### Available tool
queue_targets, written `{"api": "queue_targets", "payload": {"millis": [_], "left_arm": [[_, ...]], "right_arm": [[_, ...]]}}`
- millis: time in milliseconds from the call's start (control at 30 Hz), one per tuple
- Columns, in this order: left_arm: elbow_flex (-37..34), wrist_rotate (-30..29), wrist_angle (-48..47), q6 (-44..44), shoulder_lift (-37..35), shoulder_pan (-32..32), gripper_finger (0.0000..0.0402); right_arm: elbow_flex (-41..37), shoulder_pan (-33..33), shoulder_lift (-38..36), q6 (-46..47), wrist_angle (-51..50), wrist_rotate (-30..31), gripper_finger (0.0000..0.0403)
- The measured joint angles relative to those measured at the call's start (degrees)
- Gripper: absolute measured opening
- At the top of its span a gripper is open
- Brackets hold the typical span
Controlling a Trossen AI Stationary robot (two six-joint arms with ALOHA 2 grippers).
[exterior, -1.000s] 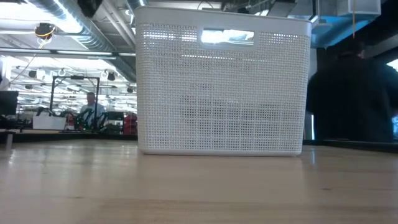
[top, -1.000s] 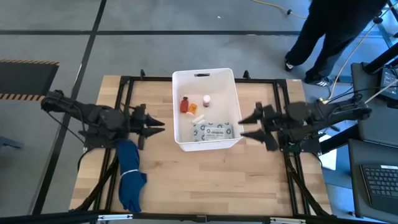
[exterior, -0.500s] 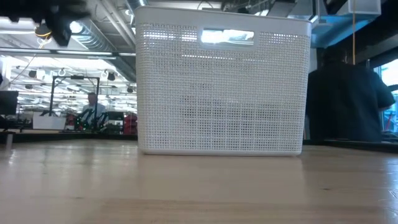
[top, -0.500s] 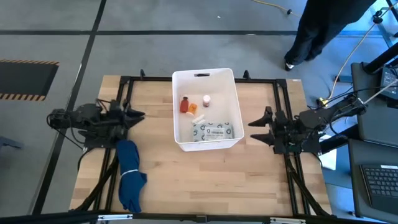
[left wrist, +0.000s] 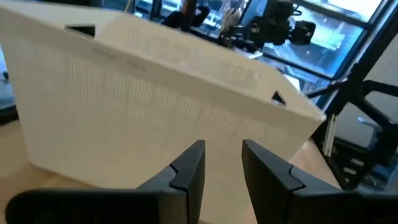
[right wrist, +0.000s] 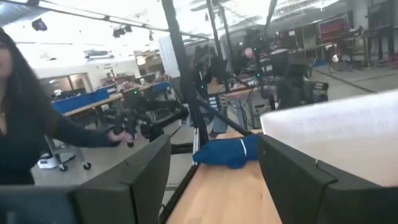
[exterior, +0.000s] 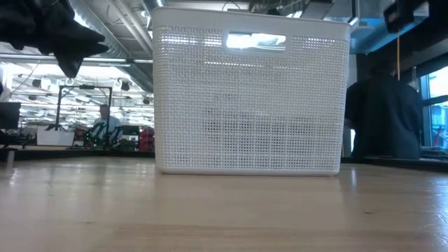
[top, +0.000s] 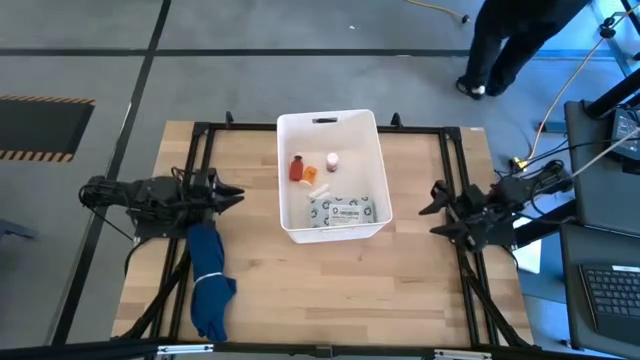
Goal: Pick & place medical supplies in basket/bin
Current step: Return to Home Position
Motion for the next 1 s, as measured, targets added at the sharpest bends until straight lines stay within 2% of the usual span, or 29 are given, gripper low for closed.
{"api": "queue_targets", "payload": {"millis": [167,233,400,467,600,833,1000], "left_arm": [[-0.2,-1.1,-0.2,-1.2,0.0,0.0,0.0101],[0.2,-1.0,-0.3,-1.1,0.0,0.0,0.0101],[0.3,-2.5,-0.7,-1.1,0.0,0.7,0.0101],[0.3,-2.7,-1.0,-1.0,0.0,1.3,0.0101],[0.3,-2.6,-1.1,-0.9,0.0,2.3,0.0101],[0.4,-2.5,-3.6,-1.0,0.0,3.9,0.0101],[0.4,-1.5,-3.8,-1.6,0.0,4.1,0.0101]], "right_arm": [[-8.7,-1.9,-12.1,-0.2,0.7,1.9,0.0241],[-10.3,-2.9,-12.1,-0.9,1.6,2.3,0.0241],[-10.6,-6.4,-12.2,0.5,-3.4,2.9,0.0241],[-10.4,-7.9,-12.1,-2.1,-3.9,2.8,0.0241],[-10.2,-12.6,-12.2,-6.2,-3.5,3.4,0.0241],[-11.1,-21.6,-12.2,-4.7,-6.5,0.9,0.0241],[-15.9,-23.4,-12.2,-4.7,1.3,-2.1,0.0241]]}}
